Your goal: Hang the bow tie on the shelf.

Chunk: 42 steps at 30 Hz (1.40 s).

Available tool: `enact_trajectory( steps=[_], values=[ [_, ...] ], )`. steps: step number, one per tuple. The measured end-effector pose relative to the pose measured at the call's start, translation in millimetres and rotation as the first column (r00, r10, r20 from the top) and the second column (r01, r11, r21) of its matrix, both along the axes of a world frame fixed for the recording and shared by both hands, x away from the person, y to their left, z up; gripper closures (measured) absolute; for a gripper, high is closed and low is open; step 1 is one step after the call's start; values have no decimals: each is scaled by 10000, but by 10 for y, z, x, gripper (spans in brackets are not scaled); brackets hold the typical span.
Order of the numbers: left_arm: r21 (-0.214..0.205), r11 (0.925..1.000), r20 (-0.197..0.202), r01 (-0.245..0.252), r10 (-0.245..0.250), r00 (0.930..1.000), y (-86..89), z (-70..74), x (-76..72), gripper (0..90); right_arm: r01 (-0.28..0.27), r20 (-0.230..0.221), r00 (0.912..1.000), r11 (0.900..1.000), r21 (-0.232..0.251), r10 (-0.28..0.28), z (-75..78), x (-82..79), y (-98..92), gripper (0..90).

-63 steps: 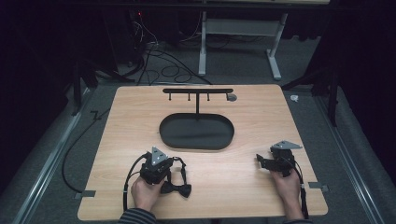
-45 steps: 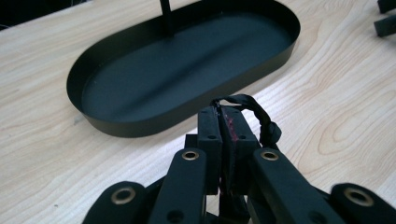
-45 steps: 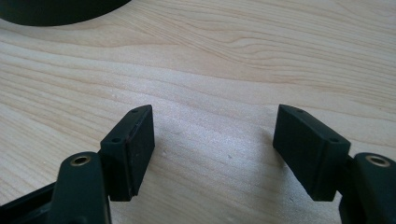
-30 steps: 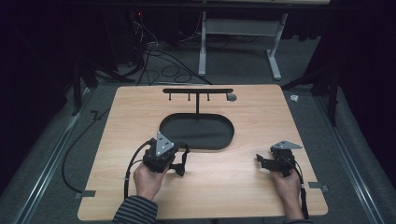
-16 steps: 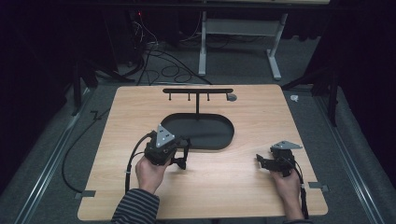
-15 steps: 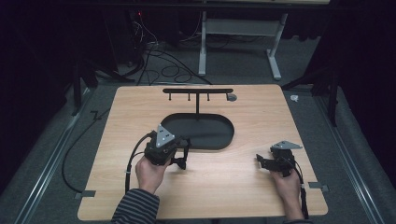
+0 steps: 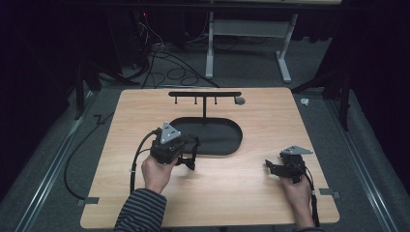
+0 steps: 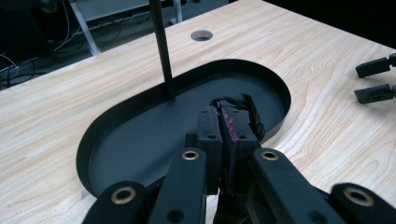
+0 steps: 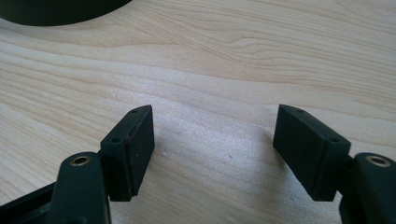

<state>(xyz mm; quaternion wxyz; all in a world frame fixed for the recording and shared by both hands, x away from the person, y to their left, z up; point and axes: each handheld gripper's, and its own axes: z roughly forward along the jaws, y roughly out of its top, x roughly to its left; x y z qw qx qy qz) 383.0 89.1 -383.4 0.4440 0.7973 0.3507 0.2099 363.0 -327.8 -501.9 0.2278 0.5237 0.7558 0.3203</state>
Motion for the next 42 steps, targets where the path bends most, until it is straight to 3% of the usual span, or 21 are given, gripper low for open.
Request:
enact_trajectory(
  steps=[22,42],
  values=[
    [-262,9997,4,-1,1,10000,-39,163,214,868,-6,1,10000,10000,-4,6,0,0,0,307],
    [-200,9993,136,-314,317,9994,-124,291,468,869,-16,-2,10000,10000,7,16,0,-1,-1,307]
  ],
)
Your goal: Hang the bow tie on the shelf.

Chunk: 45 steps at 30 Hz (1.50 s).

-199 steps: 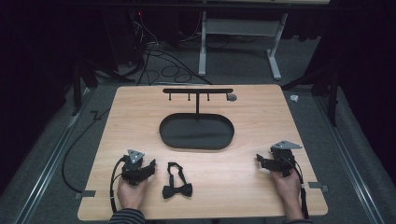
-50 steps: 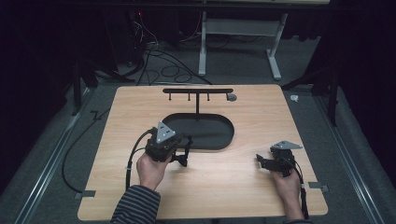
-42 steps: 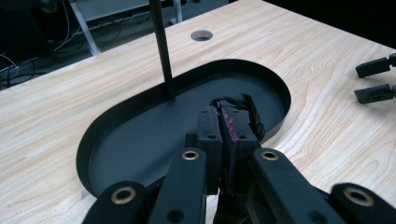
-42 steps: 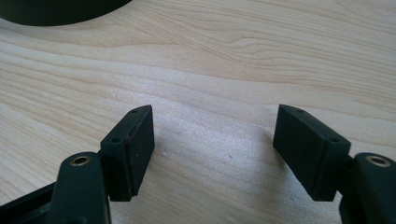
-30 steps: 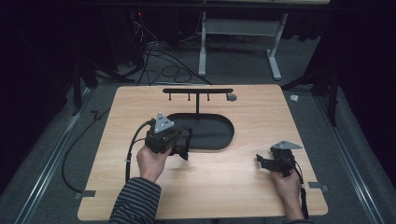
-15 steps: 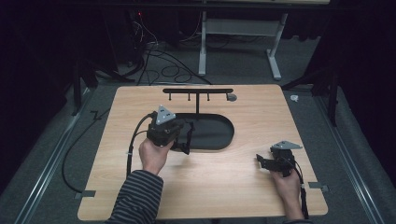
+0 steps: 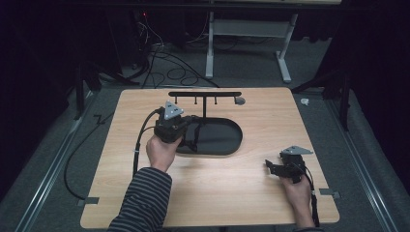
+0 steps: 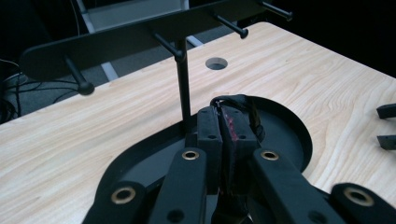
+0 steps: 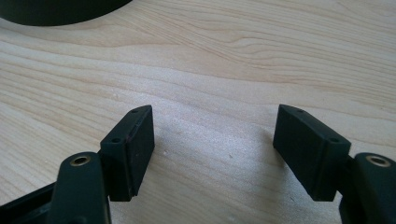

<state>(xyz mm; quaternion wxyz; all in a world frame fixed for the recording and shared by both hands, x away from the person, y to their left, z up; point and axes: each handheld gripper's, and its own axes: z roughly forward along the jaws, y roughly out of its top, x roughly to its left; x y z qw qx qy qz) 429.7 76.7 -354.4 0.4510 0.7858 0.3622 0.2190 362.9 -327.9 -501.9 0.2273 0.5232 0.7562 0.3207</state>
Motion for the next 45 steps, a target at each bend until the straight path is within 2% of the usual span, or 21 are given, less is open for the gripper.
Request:
enact_trajectory(
  steps=[17,37,45],
  values=[
    [-84,9998,98,-173,174,9998,-78,72,186,868,5,-10,10000,10000,26,-5,0,-2,0,307],
    [-133,9975,164,-691,693,9975,-163,137,450,868,-9,-12,10000,10000,21,9,0,-3,1,307],
    [-209,9941,72,-1069,1071,9942,-150,81,551,867,-20,-12,10000,10000,24,20,0,-3,1,307]
  ],
)
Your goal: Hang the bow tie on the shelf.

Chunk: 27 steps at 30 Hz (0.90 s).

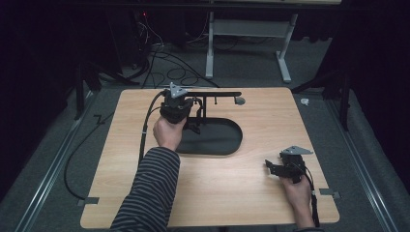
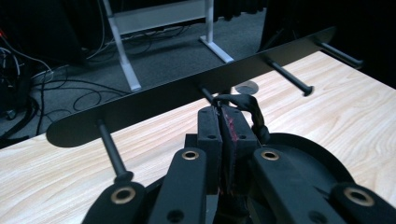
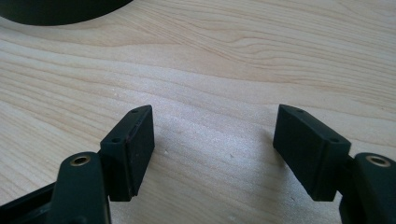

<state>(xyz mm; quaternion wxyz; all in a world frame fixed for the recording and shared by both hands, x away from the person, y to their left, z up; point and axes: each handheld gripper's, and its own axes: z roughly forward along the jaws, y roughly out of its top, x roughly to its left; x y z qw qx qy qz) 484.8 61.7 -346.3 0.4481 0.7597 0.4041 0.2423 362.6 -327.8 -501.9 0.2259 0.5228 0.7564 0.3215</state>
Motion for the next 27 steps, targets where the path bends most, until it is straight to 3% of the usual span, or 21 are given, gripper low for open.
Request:
enact_trajectory(
  steps=[14,27],
  values=[
    [4,9991,79,-417,417,9991,-20,-13,127,865,7,-3,10000,10000,17,-7,0,0,-1,308],
    [586,9971,62,-479,476,9988,-32,-63,121,835,-6,3,10000,10000,34,6,0,1,-5,308]
  ],
)
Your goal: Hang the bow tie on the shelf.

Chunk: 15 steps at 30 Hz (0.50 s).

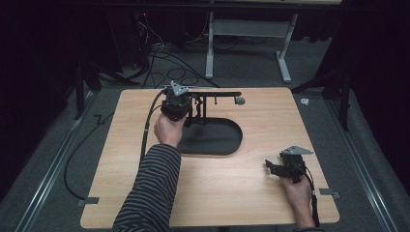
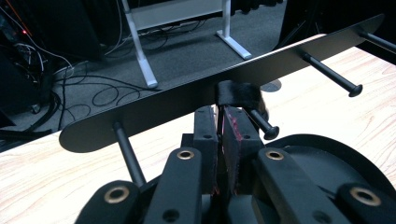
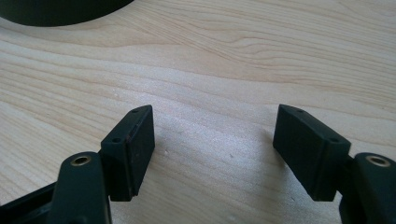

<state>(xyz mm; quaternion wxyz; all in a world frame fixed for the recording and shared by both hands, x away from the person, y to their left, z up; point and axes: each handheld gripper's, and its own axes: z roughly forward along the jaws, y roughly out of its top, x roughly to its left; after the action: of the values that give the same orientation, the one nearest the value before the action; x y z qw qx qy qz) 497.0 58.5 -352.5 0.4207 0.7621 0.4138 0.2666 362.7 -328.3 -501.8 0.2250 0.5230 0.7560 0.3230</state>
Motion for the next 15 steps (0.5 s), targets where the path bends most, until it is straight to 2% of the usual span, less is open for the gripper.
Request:
enact_trajectory(
  steps=[5,10,15],
  values=[
    [44,10000,-53,81,-81,10000,6,5,-9,817,5,-11,10000,10000,3,-5,0,-1,0,308],
    [-94,9999,-85,145,-146,9999,24,32,-40,751,6,-22,10000,10000,-9,-6,1,-1,2,309],
    [-41,9997,-129,251,-252,9996,24,53,-73,717,5,-23,10000,10000,-6,-5,1,-1,2,309]
  ],
)
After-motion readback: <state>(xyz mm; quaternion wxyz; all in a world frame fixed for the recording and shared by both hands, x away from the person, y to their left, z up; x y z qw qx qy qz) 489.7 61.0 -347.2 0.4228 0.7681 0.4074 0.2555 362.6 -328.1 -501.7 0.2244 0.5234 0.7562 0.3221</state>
